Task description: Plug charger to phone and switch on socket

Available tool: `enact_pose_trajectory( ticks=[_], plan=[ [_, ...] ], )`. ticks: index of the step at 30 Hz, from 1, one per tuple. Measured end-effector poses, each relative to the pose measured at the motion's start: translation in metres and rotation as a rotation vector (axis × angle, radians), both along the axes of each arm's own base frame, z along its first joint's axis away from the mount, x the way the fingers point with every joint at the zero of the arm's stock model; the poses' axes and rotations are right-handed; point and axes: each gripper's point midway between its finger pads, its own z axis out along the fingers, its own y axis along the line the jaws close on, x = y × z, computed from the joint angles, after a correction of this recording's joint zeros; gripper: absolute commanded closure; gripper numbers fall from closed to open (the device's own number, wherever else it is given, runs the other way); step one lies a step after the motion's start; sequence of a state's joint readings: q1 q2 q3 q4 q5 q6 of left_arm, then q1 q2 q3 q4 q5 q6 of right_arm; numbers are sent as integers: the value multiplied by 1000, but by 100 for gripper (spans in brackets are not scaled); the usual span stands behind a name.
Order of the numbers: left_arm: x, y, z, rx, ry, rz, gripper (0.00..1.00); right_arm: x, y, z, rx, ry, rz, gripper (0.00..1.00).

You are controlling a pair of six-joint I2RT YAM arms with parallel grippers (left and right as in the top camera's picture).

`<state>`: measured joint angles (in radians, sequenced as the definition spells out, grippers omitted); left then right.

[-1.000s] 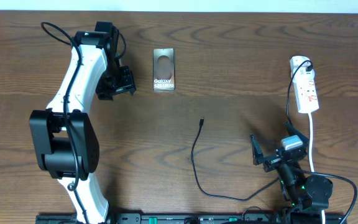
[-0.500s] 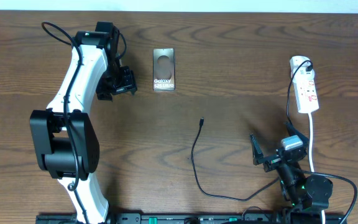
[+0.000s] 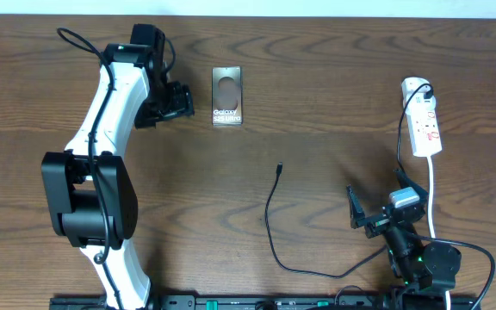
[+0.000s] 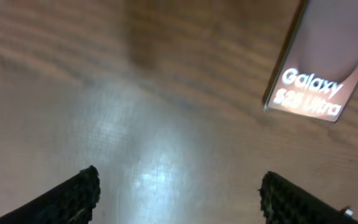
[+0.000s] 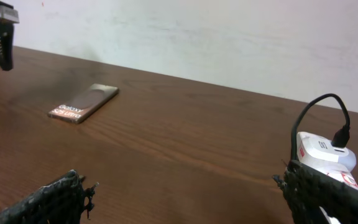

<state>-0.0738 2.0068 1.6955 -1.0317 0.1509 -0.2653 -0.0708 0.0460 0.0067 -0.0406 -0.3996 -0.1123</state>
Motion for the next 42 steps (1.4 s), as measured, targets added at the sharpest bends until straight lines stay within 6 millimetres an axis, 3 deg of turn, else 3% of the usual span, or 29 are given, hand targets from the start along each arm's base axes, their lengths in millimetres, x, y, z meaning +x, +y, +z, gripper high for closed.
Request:
enact_pose_trajectory(
  ticks=[17, 26, 29, 37, 42],
  plan=[
    [7, -1, 1, -3, -30, 0, 10, 0, 0, 0, 0, 0, 0, 1],
    [-5, 4, 3, 3, 14, -7, 10, 0, 0, 0, 0, 0, 0, 1],
    [-5, 10, 18, 2, -29, -3, 10, 0, 0, 0, 0, 0, 0, 1],
    [-24, 19, 112, -5, -241, 14, 10, 0, 0, 0, 0, 0, 0, 1],
    [-38, 19, 131, -6, -268, 14, 10, 0, 0, 0, 0, 0, 0, 1]
  ],
)
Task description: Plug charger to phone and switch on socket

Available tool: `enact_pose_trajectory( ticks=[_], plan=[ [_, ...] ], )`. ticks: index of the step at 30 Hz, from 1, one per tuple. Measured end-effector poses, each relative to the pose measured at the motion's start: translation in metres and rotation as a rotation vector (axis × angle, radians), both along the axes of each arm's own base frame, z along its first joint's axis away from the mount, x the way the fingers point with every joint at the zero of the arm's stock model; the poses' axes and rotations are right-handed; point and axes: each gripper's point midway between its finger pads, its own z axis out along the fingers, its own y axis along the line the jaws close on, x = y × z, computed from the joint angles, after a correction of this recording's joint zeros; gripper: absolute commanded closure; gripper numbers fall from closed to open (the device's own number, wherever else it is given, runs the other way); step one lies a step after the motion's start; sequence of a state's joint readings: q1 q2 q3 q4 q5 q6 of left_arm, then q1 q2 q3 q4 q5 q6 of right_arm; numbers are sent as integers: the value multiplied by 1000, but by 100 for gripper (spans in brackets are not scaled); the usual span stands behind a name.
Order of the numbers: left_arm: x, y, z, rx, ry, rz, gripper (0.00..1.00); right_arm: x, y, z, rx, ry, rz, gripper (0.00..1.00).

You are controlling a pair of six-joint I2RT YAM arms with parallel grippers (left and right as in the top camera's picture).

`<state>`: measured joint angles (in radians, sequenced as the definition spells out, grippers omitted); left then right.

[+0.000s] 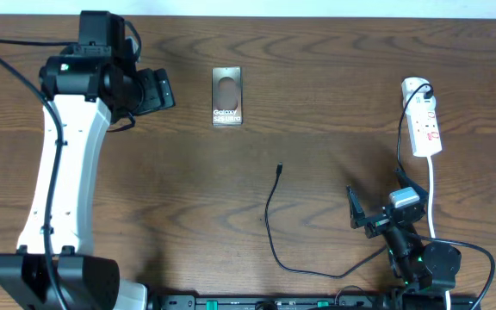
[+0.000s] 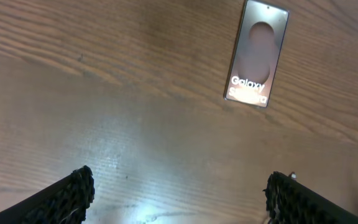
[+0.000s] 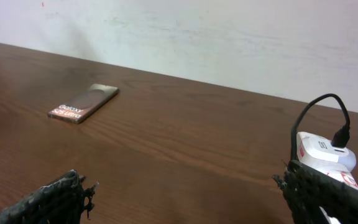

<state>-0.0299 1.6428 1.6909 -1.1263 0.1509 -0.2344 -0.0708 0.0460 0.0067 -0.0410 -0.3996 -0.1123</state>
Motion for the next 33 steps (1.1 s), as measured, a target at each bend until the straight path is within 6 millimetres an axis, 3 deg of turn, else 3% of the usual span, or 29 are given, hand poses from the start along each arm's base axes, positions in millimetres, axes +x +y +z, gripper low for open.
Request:
enact_pose_trajectory(
  ticks=[7, 8, 10, 26, 33],
  plan=[
    [-5, 0, -1, 1, 18, 0, 9, 0, 0, 0, 0, 0, 0, 1],
    [-5, 0, -1, 1, 18, 0, 4, 0, 0, 0, 0, 0, 0, 1],
    [-4, 0, -1, 2, 14, -3, 3, 0, 0, 0, 0, 0, 0, 1],
    [-6, 0, -2, 2, 21, -3, 3, 0, 0, 0, 0, 0, 0, 1],
    [-13, 0, -17, 3, 68, -3, 3, 0, 0, 0, 0, 0, 0, 1]
  ],
)
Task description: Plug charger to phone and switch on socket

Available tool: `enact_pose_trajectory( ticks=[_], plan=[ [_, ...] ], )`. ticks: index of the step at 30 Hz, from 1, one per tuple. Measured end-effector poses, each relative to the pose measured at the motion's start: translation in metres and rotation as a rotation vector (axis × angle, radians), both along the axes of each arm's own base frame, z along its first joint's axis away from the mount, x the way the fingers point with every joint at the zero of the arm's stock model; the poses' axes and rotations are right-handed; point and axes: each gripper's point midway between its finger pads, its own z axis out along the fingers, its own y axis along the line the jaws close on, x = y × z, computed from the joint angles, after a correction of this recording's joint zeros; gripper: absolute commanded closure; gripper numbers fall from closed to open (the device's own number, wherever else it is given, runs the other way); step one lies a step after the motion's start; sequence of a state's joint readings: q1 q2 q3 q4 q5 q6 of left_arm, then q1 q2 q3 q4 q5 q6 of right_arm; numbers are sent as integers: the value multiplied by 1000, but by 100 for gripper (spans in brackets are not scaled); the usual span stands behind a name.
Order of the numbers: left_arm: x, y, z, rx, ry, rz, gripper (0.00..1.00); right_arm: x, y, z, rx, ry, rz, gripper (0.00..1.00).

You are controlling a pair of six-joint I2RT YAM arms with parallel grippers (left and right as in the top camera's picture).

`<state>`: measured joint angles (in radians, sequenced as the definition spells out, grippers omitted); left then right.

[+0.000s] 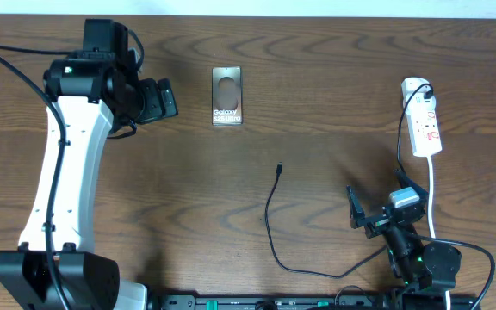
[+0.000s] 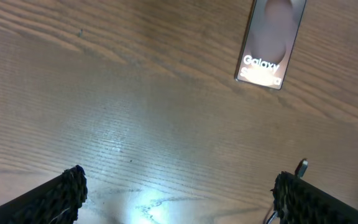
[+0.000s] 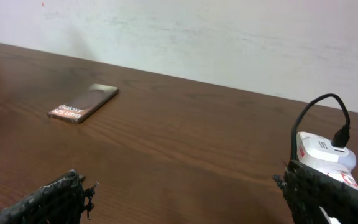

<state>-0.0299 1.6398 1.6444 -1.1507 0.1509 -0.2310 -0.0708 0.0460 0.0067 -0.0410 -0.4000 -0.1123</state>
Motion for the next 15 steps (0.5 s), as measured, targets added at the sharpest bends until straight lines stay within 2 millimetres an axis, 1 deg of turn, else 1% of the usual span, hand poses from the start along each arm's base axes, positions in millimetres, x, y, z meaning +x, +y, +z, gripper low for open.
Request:
enact_pose_trajectory(
  ticks=[15],
  plan=[
    [-1, 0, -4, 0, 10, 0, 3, 0, 0, 0, 0, 0, 0, 1]
  ],
)
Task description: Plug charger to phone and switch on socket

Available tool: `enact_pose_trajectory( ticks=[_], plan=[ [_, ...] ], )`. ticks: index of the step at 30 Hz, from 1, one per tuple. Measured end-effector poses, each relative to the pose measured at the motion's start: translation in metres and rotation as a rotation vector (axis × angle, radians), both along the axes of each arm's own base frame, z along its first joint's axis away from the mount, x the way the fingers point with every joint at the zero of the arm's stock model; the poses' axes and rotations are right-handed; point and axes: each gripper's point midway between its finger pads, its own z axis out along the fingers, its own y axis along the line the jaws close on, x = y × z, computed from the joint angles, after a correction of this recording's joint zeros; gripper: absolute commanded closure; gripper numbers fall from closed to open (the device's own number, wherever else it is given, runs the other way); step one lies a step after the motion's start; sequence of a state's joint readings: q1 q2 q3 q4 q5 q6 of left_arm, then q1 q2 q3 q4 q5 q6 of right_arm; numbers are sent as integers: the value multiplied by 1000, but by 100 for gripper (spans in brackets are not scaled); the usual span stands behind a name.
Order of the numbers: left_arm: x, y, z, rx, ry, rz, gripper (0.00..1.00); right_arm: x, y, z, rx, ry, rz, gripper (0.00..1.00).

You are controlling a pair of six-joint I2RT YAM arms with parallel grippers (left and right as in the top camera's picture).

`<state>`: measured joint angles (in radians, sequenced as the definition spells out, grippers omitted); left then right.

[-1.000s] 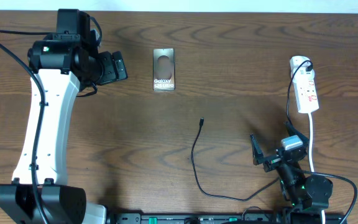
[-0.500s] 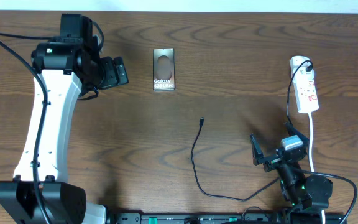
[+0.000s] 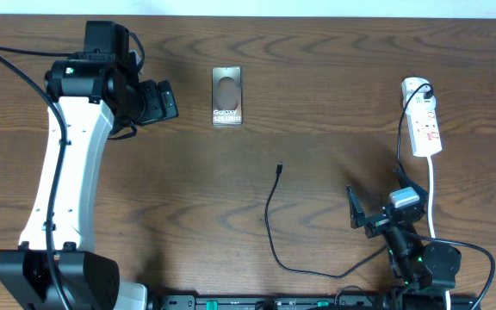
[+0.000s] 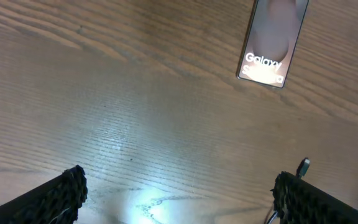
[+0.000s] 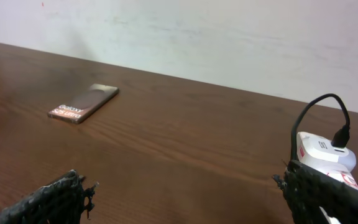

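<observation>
The phone [image 3: 226, 96] lies face down at the table's far middle, "Galaxy" printed on its back; it also shows as the phone [image 4: 272, 42] and the phone [image 5: 83, 103]. A black charger cable [image 3: 270, 226] curls mid-table, its plug tip [image 3: 279, 169] pointing toward the phone, also seen as the plug tip [image 4: 302, 165]. The white socket strip [image 3: 422, 116] lies at the far right with the charger plugged into its far end. My left gripper [image 3: 164, 100] hovers open left of the phone. My right gripper [image 3: 381, 215] rests open at the near right.
The wooden table [image 3: 334, 103] fills the overhead view. A white cord [image 3: 433, 194] runs from the socket strip toward the near edge beside the right arm. A pale wall [image 5: 229, 37] stands behind the table's far edge.
The left wrist view has shifted very slightly, the phone sitting a touch lower in it. Nothing else has moved, and both grippers stay open.
First my left gripper was low and close beside the phone's left side, open. By 1.6 s ago it had lifted and drawn back to the left. It then settled a little nearer the cable tip. The right arm, phone, cable and socket strip never moved.
</observation>
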<state>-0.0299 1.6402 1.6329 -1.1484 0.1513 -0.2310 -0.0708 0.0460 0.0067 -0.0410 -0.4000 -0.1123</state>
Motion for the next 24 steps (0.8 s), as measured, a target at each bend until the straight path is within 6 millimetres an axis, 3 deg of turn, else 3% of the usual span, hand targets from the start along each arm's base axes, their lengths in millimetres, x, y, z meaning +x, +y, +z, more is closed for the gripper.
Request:
enact_pose_trajectory(
  ticks=[24],
  plan=[
    [3, 0, 1, 0, -15, 0, 3, 0, 0, 0, 0, 0, 0, 1]
  ],
)
